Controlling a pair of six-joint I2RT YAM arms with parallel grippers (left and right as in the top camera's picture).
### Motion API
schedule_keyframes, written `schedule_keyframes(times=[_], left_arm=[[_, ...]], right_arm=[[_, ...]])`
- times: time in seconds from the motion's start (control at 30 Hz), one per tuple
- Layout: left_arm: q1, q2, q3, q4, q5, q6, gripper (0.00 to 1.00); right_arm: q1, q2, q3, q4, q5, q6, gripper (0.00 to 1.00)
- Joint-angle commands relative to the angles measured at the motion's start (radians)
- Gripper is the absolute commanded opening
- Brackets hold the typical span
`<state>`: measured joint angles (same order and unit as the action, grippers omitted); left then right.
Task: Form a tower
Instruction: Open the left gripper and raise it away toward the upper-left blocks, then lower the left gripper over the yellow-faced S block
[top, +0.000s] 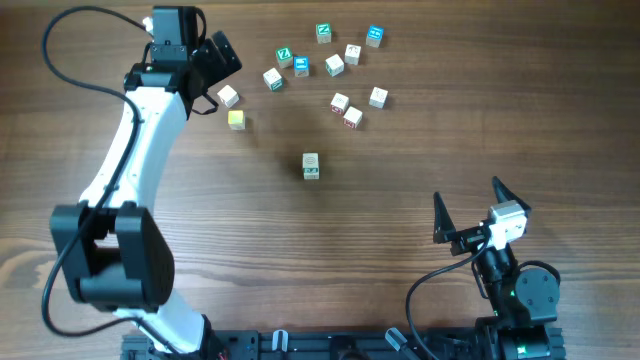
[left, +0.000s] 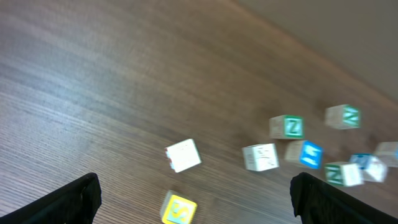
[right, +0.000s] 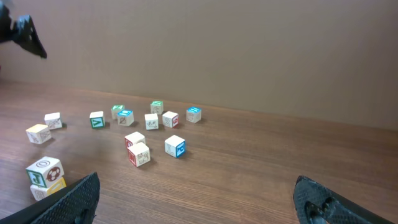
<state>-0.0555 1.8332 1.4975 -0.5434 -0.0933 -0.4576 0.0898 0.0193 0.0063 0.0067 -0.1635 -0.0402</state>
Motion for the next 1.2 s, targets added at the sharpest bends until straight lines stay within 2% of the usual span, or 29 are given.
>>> schedule_keyframes(times=[0.0, 0.3, 0.93, 1.0, 1.17], left_arm=[[0.025, 0.089, 0.010, 0.006, -0.014, 0.009, 1.00], [0.043, 0.238, 0.010, 0.015, -0.013, 0.009, 1.00], [0.043, 0.307, 0.010, 0.040, -0.013, 0.008, 1.00], [0.043, 0.307, 0.010, 0.039, -0.013, 0.008, 0.99], [0.043, 0.307, 0.010, 0.034, -0.013, 0.008, 0.88]], right_arm=[[-0.002, -0.005, -0.001, 0.003, 0.013, -0.010, 1.00], [-0.002, -0.005, -0.001, 0.003, 0.013, -0.010, 1.00], [-0.001, -0.005, -0.001, 0.003, 0.013, -0.010, 1.00], [-0.002, -0.005, -0.001, 0.003, 0.013, -0.010, 1.00], [-0.002, -0.005, -0.001, 0.003, 0.013, -0.010, 1.00]])
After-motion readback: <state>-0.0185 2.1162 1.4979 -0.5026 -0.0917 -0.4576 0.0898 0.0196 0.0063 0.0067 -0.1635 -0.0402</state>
